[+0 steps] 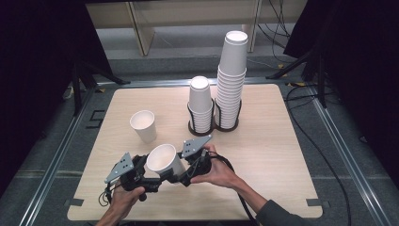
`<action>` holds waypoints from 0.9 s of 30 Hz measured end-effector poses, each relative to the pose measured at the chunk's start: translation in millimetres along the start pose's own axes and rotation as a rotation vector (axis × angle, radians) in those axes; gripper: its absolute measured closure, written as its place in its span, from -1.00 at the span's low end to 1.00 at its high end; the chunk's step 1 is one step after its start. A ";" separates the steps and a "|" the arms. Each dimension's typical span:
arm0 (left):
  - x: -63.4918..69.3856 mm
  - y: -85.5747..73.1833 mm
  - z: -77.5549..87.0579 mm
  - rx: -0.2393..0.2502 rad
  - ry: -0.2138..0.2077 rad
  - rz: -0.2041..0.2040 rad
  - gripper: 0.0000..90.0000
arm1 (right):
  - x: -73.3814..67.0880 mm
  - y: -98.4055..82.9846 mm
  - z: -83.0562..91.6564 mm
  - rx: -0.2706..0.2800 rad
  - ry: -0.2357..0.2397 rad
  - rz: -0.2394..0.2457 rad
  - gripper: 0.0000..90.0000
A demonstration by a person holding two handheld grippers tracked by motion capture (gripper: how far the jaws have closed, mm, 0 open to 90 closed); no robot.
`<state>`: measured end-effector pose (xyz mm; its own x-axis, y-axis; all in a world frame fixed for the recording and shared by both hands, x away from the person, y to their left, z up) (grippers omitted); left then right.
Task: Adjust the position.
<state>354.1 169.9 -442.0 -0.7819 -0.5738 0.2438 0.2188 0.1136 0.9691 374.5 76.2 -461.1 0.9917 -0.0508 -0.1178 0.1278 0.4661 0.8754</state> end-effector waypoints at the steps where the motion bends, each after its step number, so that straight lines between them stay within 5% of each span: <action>1: 0.3 0.1 -0.2 0.002 -0.001 0.009 -0.78 | 1.2 1.7 -1.2 0.016 -0.002 0.018 -0.53; 4: 0.8 -0.1 -1.0 0.002 -0.001 0.013 -0.79 | 1.9 1.6 -3.0 0.013 -0.003 0.046 -0.53; 17: -0.3 4.8 1.9 0.005 0.015 -0.030 -0.69 | 3.0 -3.1 -4.4 0.015 0.007 -0.028 -0.66; 21: -7.4 8.9 6.0 0.012 0.058 -0.034 -0.69 | 6.9 -10.8 1.4 -0.010 -0.029 -0.046 -0.66; 27: -29.9 8.1 11.7 -0.016 0.199 -0.091 -0.69 | 17.3 -20.3 18.9 -0.034 -0.109 -0.042 -0.65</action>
<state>372.4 197.4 -441.1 -0.6684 -0.7302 0.1415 0.1629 0.0419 0.9858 389.3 49.1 -472.1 0.9810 -0.1658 -0.1009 0.1708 0.4910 0.8542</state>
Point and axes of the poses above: each handheld gripper's, and its own axes: z roughly backward along the jaws, y roughly out of its top, x roughly to its right, the point moved 8 cm from there along -z, roughly forward along the jaws, and after that the axes turned 1 degree about z, right-handed, at the moved point
